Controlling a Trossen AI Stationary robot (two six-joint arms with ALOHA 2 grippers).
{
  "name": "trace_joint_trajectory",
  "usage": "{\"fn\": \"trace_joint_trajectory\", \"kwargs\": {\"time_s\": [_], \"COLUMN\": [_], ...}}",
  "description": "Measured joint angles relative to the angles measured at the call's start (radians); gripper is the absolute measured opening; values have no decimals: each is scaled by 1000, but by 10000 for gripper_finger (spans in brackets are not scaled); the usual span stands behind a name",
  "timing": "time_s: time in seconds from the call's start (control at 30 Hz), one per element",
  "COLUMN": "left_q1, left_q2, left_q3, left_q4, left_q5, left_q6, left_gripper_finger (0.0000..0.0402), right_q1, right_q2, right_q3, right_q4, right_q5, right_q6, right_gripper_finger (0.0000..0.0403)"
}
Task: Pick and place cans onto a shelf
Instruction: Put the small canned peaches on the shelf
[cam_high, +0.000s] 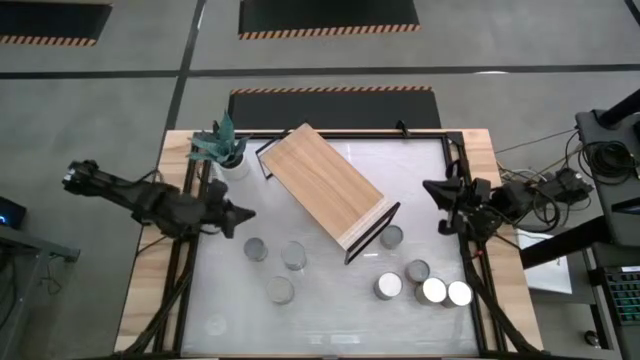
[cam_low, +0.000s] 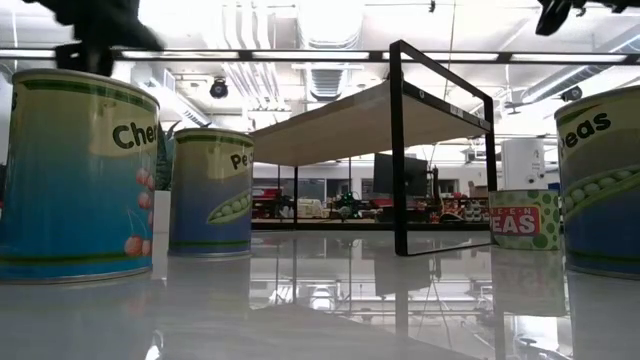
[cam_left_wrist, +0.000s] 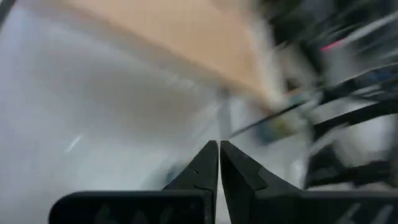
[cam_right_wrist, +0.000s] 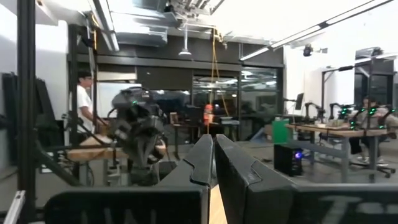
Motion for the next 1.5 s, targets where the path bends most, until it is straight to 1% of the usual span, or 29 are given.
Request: {"fn": "trace_joint_trajectory", "kwargs": {"time_s": [0.07,0.1,0.2,0.27,0.37,0.47,0.57,0.63,0.73,0.8,0.9,1.1,1.2,1.27,1.33,1.5], "left_q1": [-4,-4,-7,-17,-30,-31,-31,-30,-31,-31,-31,-31,-31,-31,-31,-31], "left_q2": [79,119,226,293,375,430,457,466,479,487,513,574,599,608,611,621], "left_q3": [37,46,76,98,126,142,142,137,135,135,134,135,135,135,135,135], "left_q4": [-86,-101,-94,-96,-101,-122,-134,-146,-188,-212,-247,-247,-247,-247,-246,-247], "left_q5": [60,100,214,253,268,287,296,305,325,325,325,304,302,301,302,280], "left_q6": [-80,-100,-151,-165,-172,-201,-225,-242,-250,-266,-295,-322,-315,-314,-313,-312], "left_gripper_finger": [0,0,0,0,0,0,2,11,41,70,125,248,294,314,326,330], "right_q1": [0,0,0,0,0,0,0,0,0,0,0,0,0,0,0,0], "right_q2": [16,21,34,35,34,35,40,40,40,39,40,39,40,40,40,40], "right_q3": [18,27,48,55,52,44,39,38,37,37,38,41,41,41,41,41], "right_q4": [1,1,0,1,1,-1,-3,-3,-2,-2,-2,-2,-3,-3,-3,-12], "right_q5": [2,2,2,2,2,1,1,0,0,0,-1,-1,-1,-1,-1,-1], "right_q6": [-12,-18,-38,-51,-52,-44,-29,-28,-41,-48,-57,-77,-79,-81,-81,-79], "right_gripper_finger": [9,9,9,9,9,9,9,9,9,9,9,9,9,9,9,9]}}
